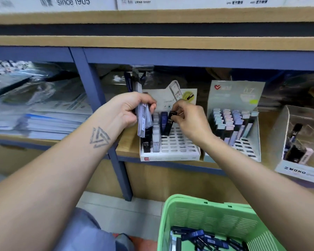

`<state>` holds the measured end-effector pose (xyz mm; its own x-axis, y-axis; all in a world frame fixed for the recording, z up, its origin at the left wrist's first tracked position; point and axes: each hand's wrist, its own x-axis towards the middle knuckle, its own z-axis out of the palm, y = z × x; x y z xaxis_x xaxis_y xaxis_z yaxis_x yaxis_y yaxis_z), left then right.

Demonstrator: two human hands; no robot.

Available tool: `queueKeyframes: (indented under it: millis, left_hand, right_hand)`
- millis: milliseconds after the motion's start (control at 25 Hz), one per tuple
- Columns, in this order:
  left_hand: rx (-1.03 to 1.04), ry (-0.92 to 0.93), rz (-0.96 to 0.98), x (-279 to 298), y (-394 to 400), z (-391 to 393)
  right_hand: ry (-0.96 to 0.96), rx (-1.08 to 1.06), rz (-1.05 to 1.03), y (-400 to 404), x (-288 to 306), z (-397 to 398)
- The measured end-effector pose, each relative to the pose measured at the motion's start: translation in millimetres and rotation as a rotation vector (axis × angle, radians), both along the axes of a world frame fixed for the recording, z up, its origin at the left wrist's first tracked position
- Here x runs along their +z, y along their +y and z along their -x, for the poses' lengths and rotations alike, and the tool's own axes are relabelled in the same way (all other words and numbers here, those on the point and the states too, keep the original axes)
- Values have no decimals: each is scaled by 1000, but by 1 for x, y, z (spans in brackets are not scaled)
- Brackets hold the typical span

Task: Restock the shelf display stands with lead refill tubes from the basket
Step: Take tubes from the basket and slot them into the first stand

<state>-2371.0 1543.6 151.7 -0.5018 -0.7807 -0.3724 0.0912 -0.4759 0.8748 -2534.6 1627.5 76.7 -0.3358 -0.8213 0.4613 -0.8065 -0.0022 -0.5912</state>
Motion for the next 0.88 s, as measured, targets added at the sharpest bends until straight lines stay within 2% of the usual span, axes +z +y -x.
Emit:
queueKeyframes:
  millis: [160, 480, 680, 880]
  left_hand:
    - [-14, -1, 0, 0, -8, -9]
    - [2, -26, -5, -4, -18, -19]
    - [-17, -12, -9, -3, -13, -17]
    - [-21, -5, 8, 0, -9, -13]
  right_hand:
    - [-92, 36, 3, -7, 4, -7]
    - [4, -11, 24, -2, 28, 6]
    - [137, -116, -3, -20, 14, 6]
    - [179, -130, -51, -28, 3, 1]
